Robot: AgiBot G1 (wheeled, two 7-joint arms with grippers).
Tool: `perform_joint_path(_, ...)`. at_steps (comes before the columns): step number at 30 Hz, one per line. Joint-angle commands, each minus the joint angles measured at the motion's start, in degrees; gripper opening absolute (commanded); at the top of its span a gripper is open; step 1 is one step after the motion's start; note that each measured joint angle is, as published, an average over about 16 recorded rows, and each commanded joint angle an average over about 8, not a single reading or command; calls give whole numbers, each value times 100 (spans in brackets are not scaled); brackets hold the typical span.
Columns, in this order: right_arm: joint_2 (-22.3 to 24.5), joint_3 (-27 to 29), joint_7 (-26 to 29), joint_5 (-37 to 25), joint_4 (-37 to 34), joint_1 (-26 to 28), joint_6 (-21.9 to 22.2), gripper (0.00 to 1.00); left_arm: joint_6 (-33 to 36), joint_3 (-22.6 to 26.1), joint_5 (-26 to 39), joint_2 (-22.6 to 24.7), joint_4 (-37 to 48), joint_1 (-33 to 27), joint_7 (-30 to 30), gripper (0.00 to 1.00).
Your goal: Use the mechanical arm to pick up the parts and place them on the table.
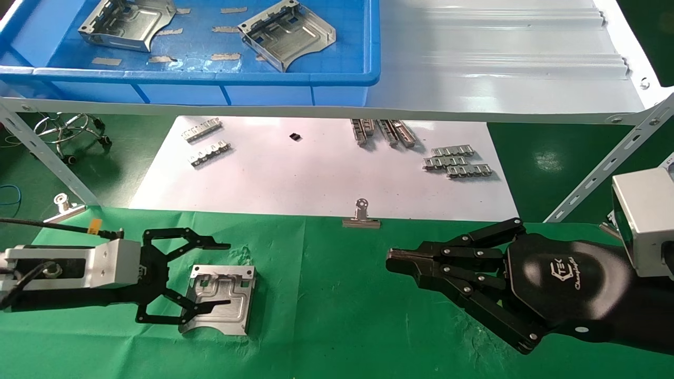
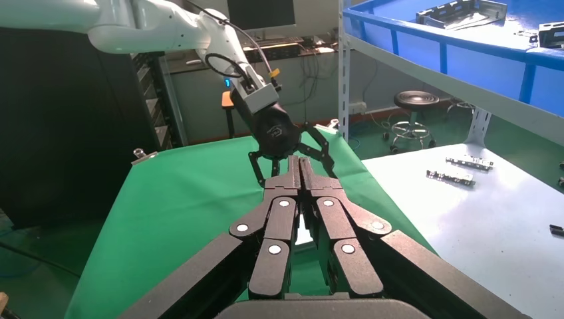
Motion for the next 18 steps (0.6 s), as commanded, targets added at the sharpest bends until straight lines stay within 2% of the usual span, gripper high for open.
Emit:
perform_joint_path(1, 0, 0, 0, 0, 0, 0, 0, 100, -27, -116, -26, -36, -169, 89, -150, 100)
perform_joint_path(18, 0, 0, 0, 0, 0, 0, 0, 100, -176, -1161, -466, -425, -1875, 963, -1856, 100)
